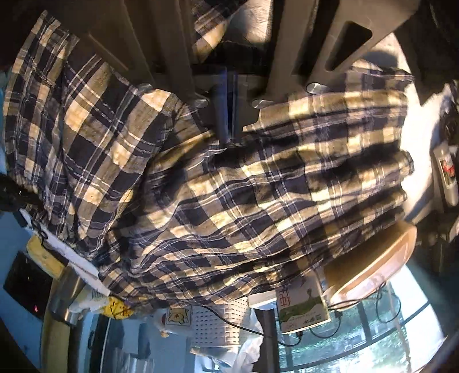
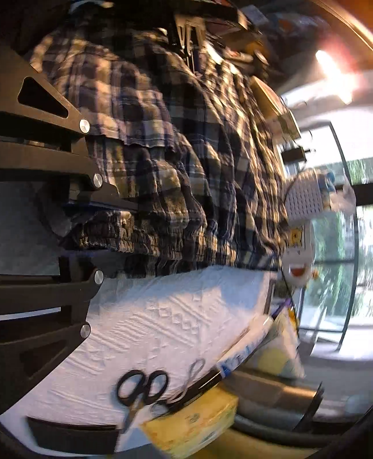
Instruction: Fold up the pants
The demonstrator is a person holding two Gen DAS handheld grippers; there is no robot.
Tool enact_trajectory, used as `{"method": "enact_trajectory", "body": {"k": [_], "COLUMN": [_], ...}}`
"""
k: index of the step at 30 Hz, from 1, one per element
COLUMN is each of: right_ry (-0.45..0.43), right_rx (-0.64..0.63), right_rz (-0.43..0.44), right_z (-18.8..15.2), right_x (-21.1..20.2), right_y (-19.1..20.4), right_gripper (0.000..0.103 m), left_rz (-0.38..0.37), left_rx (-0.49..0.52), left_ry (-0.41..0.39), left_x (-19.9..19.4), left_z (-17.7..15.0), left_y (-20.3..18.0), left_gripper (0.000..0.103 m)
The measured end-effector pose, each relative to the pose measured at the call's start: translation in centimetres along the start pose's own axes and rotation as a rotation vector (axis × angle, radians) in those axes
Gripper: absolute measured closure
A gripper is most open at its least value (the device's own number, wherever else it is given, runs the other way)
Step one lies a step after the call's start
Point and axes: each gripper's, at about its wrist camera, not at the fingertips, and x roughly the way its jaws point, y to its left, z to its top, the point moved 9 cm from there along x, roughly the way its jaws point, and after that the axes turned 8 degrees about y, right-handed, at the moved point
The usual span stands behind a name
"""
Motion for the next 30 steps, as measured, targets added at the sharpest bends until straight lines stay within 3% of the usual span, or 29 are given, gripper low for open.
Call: {"method": "enact_trajectory", "body": {"k": [1,8,14,16,17,18,19,22,28,30], "right_ry": [-0.006,-0.014,0.045,0.064,0.072,0.067,0.053,0.026,0.003,-0.001], "right_rx": [0.003,0.014,0.099,0.112,0.125,0.134,0.141,0.160,0.146,0.139], "right_rz": [-0.022,-0.231,-0.308,-0.331,-0.333,-0.337,-0.346,-0.341,-0.256,-0.224], "right_z": [0.1,1.2,-1.0,-2.3,-2.9,-3.1,-3.3,-3.3,-2.4,-1.9], "right_x": [-0.2,-3.7,-3.5,-2.7,-2.2,-1.9,-2.1,-2.6,-2.7,-2.4], "right_y": [0.0,-1.6,-4.1,-4.5,-4.8,-4.9,-5.0,-4.8,-5.0,-5.2], "right_gripper": [0.092,0.095,0.096,0.096,0.096,0.096,0.096,0.095,0.089,0.088], "left_rz": [-0.006,-0.078,-0.152,-0.147,-0.140,-0.133,-0.132,-0.156,-0.124,-0.083], "left_rx": [0.011,-0.039,-0.019,-0.020,-0.029,-0.044,-0.059,-0.075,-0.069,-0.089], "left_ry": [-0.009,-0.075,-0.017,0.002,0.006,0.003,-0.007,-0.002,0.108,0.091], "left_x": [-0.1,-1.3,-0.9,-0.9,-1.0,-1.4,-2.0,-3.8,-3.7,-4.4], "left_z": [0.3,3.8,4.7,4.3,4.0,3.7,3.1,1.0,-6.3,-7.8], "left_y": [0.1,3.8,4.2,4.7,5.2,5.8,6.3,7.0,5.5,4.9], "left_gripper": [0.102,0.102,0.099,0.090,0.078,0.067,0.064,0.061,0.060,0.050]}}
